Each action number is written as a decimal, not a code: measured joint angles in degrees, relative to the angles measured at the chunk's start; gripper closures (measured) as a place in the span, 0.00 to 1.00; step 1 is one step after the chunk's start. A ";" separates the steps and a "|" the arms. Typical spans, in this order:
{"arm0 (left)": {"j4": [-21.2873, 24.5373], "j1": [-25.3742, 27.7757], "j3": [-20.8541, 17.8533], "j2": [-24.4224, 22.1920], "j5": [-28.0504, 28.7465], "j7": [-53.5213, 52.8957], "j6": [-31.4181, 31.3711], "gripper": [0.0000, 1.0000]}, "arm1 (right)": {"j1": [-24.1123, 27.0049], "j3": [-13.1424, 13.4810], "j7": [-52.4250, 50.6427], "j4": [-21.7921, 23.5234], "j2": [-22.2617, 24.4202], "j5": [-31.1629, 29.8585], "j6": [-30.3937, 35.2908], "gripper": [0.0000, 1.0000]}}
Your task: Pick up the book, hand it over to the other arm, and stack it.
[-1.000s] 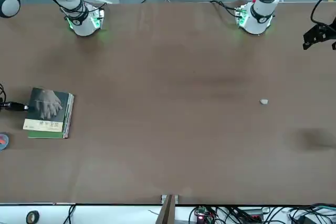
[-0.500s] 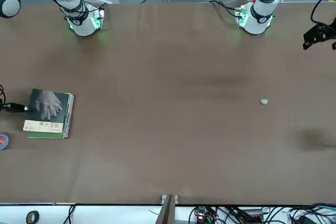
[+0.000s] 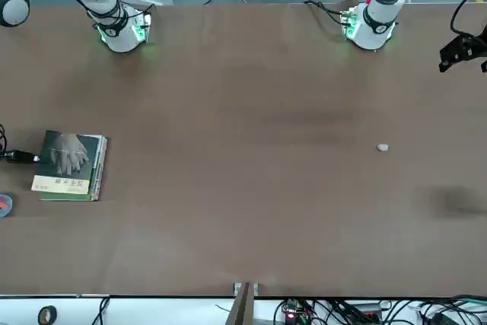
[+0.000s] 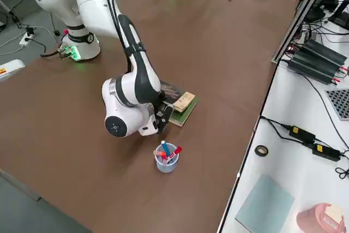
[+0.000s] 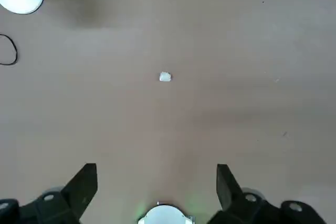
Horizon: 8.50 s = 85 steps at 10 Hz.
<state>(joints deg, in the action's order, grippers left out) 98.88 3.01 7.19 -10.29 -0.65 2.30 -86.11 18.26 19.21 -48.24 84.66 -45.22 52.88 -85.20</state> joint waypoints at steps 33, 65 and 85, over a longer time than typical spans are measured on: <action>-0.28 -0.01 0.00 0.00 0.00 0.00 -0.01 0.00 | -0.13 -0.44 -1.93 -0.78 -0.70 1.27 -2.59 0.38; -3.86 0.31 -0.43 1.04 0.00 -1.10 -0.01 0.00 | -9.44 2.86 13.04 -2.55 10.74 -14.66 -3.03 0.00; -4.32 0.32 -0.52 1.34 0.00 -2.06 -0.01 0.00 | -31.72 -3.26 47.93 -2.30 35.04 -48.02 -6.30 0.00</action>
<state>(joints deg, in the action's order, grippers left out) 94.56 3.33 6.67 -8.95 -0.65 0.25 -86.12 -13.46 15.95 -0.31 82.36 -10.18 4.86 -91.50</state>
